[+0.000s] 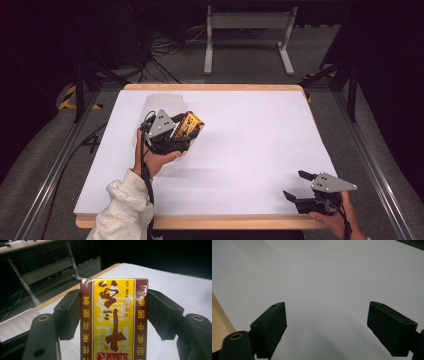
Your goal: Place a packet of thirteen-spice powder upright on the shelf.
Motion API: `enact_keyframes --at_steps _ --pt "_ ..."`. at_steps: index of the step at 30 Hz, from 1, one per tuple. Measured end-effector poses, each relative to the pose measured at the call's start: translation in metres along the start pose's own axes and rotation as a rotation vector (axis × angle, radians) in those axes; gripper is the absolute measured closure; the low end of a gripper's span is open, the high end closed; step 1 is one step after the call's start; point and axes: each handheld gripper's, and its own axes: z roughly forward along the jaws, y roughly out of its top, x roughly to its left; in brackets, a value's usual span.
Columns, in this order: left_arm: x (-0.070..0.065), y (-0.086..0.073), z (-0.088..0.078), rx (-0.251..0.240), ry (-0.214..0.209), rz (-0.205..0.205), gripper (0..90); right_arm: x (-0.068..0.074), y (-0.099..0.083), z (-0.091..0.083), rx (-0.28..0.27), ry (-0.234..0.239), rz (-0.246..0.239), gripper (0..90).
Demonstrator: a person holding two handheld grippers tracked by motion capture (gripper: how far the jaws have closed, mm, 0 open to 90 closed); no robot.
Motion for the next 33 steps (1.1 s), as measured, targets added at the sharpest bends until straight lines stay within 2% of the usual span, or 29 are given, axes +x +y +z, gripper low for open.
enact_keyframes --at_steps 5,7,12,14,16,17,19,20,21,22,23,25,26,27,30,33 --pt "0.011 -0.004 -0.004 -0.016 0.044 -0.026 32.6 0.0 0.001 0.001 0.0 0.003 -0.002 16.6" --pt "0.015 -0.006 -0.005 -0.016 0.08 -0.03 32.5 0.0 0.001 0.002 0.001 0.005 -0.003 16.6" --pt "0.028 -0.013 -0.008 -0.042 0.138 -0.081 32.6 0.0 0.002 0.003 0.001 0.009 -0.006 16.6" --pt "0.033 -0.016 -0.009 -0.047 0.174 -0.099 32.5 0.0 0.002 0.004 0.003 0.012 -0.008 16.6" --pt "0.036 -0.017 -0.01 -0.05 0.18 -0.115 32.5 0.001 0.002 0.004 0.003 0.013 -0.012 16.6" --pt "0.04 -0.021 -0.011 -0.063 0.203 -0.148 32.5 0.001 0.002 0.005 0.003 0.013 -0.013 16.6" --pt "0.044 -0.024 -0.011 -0.062 0.227 -0.169 32.5 0.0 0.003 0.005 0.003 0.015 -0.012 16.5" --pt "0.044 -0.024 -0.011 -0.062 0.227 -0.169 32.5 0.0 0.003 0.005 0.003 0.015 -0.012 16.5" --pt "0.048 -0.028 -0.011 -0.065 0.237 -0.202 32.5 0.001 0.003 0.005 0.004 0.015 -0.012 16.6" --pt "0.05 -0.03 -0.011 -0.068 0.242 -0.212 32.5 0.001 0.003 0.006 0.003 0.015 -0.013 16.6" --pt "0.051 -0.031 -0.011 -0.069 0.242 -0.218 32.5 0.001 0.003 0.006 0.002 0.018 -0.015 16.6" --pt "0.052 -0.034 -0.011 -0.071 0.271 -0.229 32.5 0.001 0.003 0.006 0.003 0.018 -0.017 16.6" --pt "0.052 -0.034 -0.011 -0.071 0.271 -0.229 32.5 0.001 0.003 0.006 0.003 0.019 -0.017 16.6" --pt "0.052 -0.038 -0.01 -0.074 0.27 -0.247 32.5 0.0 0.003 0.006 0.003 0.019 -0.015 16.6" --pt "0.052 -0.042 -0.01 -0.07 0.295 -0.243 32.5 0.001 0.004 0.006 0.002 0.021 -0.016 16.6" --pt "0.051 -0.043 -0.013 -0.079 0.301 -0.255 32.4 0.0 0.004 0.007 0.003 0.022 -0.014 16.6"
